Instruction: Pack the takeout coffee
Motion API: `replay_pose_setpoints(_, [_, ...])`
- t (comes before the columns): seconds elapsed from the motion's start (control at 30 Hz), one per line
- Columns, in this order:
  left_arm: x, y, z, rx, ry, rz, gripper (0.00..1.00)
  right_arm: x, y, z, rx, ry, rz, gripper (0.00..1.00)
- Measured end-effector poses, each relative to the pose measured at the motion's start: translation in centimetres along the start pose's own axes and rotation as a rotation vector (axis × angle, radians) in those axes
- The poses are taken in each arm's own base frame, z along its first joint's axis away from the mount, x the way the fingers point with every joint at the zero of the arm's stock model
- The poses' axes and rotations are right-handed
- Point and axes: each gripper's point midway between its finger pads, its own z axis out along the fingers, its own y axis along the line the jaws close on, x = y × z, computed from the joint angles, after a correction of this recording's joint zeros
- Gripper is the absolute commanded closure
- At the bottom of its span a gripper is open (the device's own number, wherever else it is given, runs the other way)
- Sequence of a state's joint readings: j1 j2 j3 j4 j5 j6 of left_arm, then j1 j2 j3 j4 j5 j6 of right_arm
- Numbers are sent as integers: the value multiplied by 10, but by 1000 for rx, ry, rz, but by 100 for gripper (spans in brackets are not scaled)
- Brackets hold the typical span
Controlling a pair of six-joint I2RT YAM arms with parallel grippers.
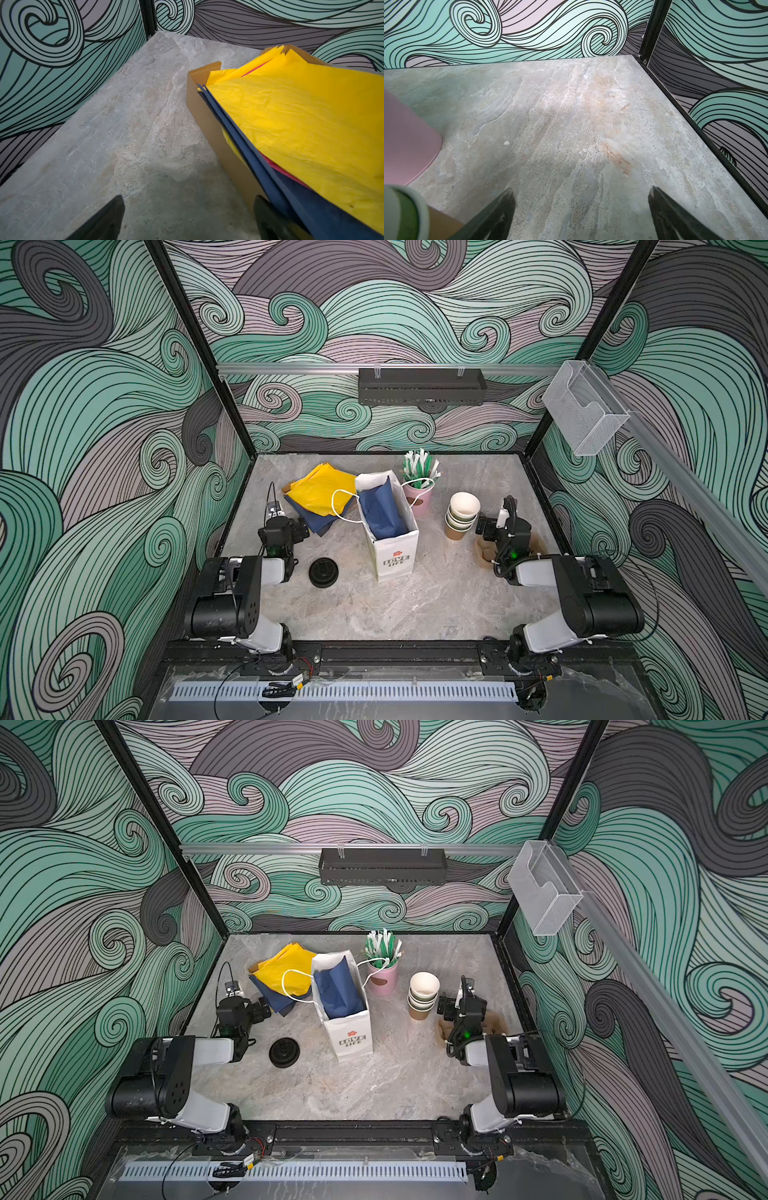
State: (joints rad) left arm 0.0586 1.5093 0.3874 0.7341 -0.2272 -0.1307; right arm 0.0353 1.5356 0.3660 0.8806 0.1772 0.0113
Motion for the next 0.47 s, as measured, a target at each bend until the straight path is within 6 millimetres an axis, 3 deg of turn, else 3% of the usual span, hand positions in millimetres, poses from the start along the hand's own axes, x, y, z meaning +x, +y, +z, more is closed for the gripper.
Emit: replay_pose_setpoints(0.47, [-8, -2, 2, -3, -9, 4, 1, -6, 2, 6, -2, 5, -5, 1])
